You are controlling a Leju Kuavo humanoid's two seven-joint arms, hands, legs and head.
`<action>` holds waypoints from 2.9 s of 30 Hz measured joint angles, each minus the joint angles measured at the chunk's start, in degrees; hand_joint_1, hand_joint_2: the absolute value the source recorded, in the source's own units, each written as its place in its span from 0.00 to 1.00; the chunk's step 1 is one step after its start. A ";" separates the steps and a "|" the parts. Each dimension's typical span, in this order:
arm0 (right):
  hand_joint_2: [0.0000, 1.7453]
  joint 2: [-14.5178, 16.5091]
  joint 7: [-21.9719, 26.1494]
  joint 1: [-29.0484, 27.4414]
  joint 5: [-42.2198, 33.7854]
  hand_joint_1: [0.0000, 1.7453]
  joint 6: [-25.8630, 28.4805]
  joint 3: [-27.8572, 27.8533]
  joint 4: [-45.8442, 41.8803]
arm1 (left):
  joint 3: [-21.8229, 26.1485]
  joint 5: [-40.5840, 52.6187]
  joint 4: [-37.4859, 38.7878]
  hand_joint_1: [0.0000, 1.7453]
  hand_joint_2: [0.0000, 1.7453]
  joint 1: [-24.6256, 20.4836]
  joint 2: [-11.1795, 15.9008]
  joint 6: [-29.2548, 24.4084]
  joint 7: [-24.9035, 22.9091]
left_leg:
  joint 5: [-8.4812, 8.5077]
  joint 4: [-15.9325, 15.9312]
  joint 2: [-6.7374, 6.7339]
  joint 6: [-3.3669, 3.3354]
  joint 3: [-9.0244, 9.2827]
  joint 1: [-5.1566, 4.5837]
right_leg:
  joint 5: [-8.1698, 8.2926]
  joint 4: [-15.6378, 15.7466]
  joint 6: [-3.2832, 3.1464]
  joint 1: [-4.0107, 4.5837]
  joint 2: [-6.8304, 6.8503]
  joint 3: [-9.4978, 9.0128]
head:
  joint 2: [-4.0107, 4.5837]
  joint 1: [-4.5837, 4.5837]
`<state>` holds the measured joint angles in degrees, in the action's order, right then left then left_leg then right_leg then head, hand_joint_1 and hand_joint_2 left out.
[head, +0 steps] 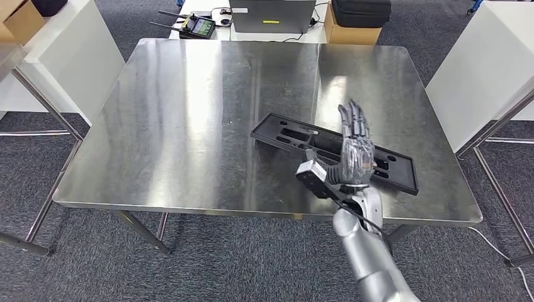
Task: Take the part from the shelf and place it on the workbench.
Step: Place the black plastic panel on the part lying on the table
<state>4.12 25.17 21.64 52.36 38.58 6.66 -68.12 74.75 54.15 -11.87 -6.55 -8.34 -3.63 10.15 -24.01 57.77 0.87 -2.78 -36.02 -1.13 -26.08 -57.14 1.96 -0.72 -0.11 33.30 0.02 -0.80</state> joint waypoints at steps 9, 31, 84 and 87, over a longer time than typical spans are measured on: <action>0.75 4.33 13.04 -19.35 -13.25 0.00 0.24 -1.61 -30.57 | 0.09 -0.30 0.00 0.00 0.00 0.11 -0.35 -0.43 3.50 | -0.19 -0.03 0.00 0.00 0.10 0.01 | -0.16 0.03 0.13 -0.01 -0.01 -0.05 | 0.00 -0.01; 0.00 2.87 14.22 -24.14 -38.12 0.00 -30.28 7.92 -27.68 | 6.75 -7.98 0.01 0.00 0.00 -0.48 -2.54 -10.89 -4.57 | -0.07 0.06 -0.17 -1.60 0.46 -0.19 | -0.65 -0.34 1.16 -0.57 0.00 -0.44 | -0.01 -0.03; 0.00 4.81 -30.10 -9.40 -21.07 0.00 -16.44 2.52 51.87 | 5.57 -3.68 0.04 0.00 0.00 -0.78 -5.39 -16.65 -8.87 | -7.17 15.87 -0.73 3.52 -3.60 2.57 | 0.58 2.07 -2.18 -0.32 1.25 -2.55 | -0.01 -0.23; 0.00 4.55 -33.62 -9.92 -18.73 0.00 -18.57 3.41 53.59 | 5.46 -3.75 0.05 0.00 0.00 -0.90 -5.41 -17.20 -9.39 | -5.13 5.95 -0.53 4.35 4.90 3.46 | 1.43 0.36 -1.12 -0.58 1.16 -0.19 | -0.01 -0.30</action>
<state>8.67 -8.45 11.73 33.63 20.00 10.07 -14.53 80.21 50.39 -11.81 -7.45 -13.75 -20.82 0.76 -29.14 63.72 0.34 1.57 -31.12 2.33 -24.65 -56.78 0.84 -1.30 1.06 33.11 0.02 -1.10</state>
